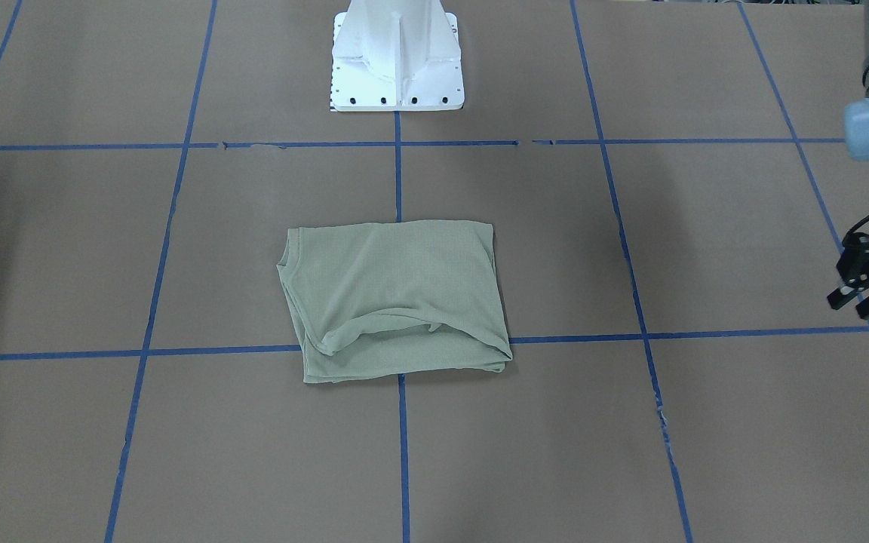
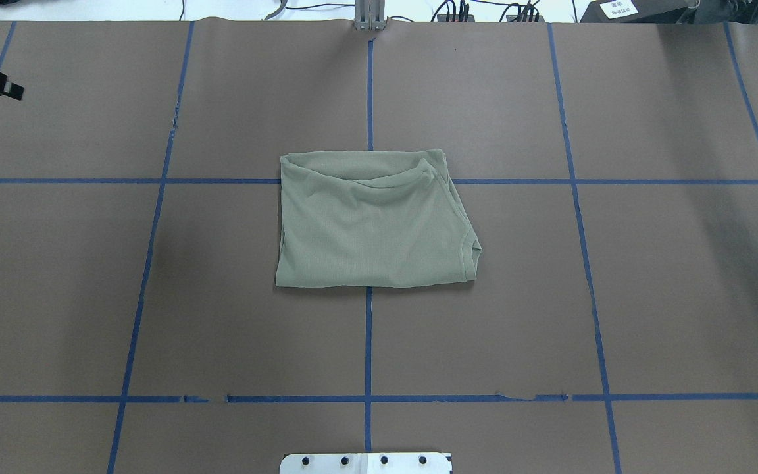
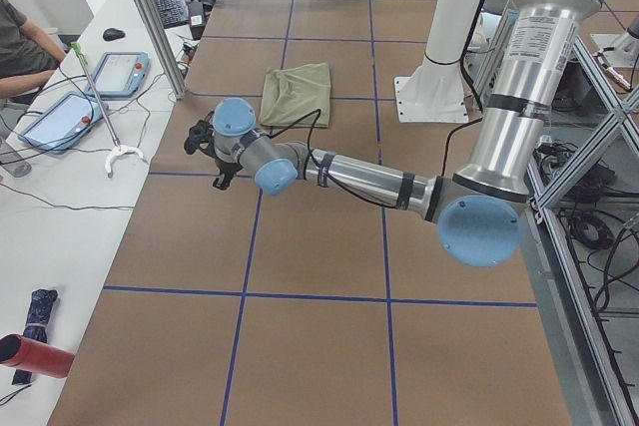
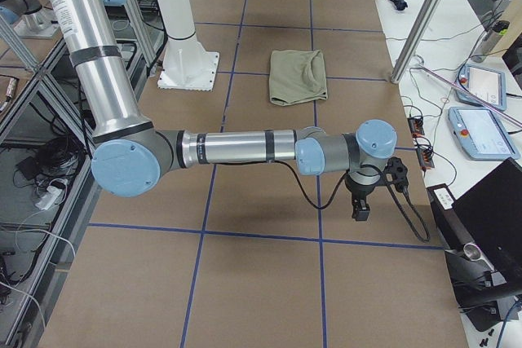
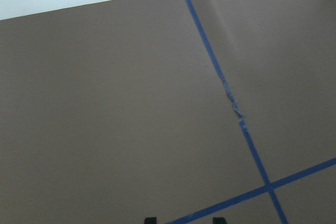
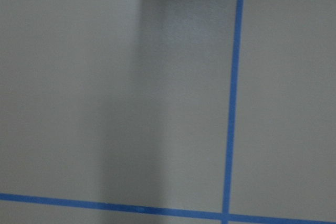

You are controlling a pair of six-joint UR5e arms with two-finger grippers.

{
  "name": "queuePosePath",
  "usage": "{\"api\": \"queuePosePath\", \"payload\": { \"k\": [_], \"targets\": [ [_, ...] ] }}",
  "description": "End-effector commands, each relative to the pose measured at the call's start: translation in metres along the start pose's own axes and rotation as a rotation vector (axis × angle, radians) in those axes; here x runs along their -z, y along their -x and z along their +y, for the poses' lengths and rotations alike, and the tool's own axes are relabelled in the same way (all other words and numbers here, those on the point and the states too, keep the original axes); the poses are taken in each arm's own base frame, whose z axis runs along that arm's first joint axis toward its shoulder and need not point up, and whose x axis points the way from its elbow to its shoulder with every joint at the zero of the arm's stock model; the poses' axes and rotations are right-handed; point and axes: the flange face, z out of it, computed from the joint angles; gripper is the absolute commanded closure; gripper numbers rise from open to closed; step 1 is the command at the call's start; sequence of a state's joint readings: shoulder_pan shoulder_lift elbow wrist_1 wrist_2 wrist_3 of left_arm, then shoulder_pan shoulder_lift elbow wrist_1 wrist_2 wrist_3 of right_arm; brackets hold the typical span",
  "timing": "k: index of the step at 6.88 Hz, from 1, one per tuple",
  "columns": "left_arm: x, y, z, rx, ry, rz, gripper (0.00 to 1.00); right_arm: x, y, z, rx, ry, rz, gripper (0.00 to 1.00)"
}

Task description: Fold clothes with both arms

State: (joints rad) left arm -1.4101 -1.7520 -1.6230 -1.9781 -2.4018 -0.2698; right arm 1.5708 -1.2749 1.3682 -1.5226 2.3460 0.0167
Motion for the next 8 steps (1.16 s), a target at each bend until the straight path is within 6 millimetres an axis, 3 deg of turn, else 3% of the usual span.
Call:
{"api": "queuePosePath", "payload": {
  "k": [1, 3, 4, 5, 6, 7, 8],
  "targets": [
    [0.025, 0.023, 0.019, 0.040, 0.030, -0.037, 0.49, 0.009, -0.010, 0.016, 0.005, 0.011, 0.017, 0.00],
    [0.015, 0.035, 0.032, 0.100, 0.062, -0.046, 0.43, -0.014, 0.029, 0.019, -0.083, 0.039, 0.020, 0.00],
    [0.013, 0.041, 0.049, 0.110, 0.076, -0.047, 0.26, -0.010, 0.033, 0.054, -0.076, 0.028, 0.019, 0.00],
    [0.010, 0.052, 0.076, 0.130, 0.092, -0.042, 0.26, -0.002, 0.040, 0.080, -0.070, 0.017, 0.016, 0.00],
    [0.008, 0.059, 0.091, 0.145, 0.104, -0.046, 0.22, 0.001, 0.043, 0.095, -0.066, 0.015, 0.012, 0.00],
    [0.006, 0.064, 0.101, 0.099, 0.117, -0.044, 0.00, -0.001, 0.044, 0.100, -0.063, 0.022, 0.004, 0.00],
    [0.022, 0.067, 0.094, 0.102, 0.089, -0.061, 0.00, 0.002, 0.047, 0.102, -0.057, 0.016, 0.005, 0.00]
  ]
}}
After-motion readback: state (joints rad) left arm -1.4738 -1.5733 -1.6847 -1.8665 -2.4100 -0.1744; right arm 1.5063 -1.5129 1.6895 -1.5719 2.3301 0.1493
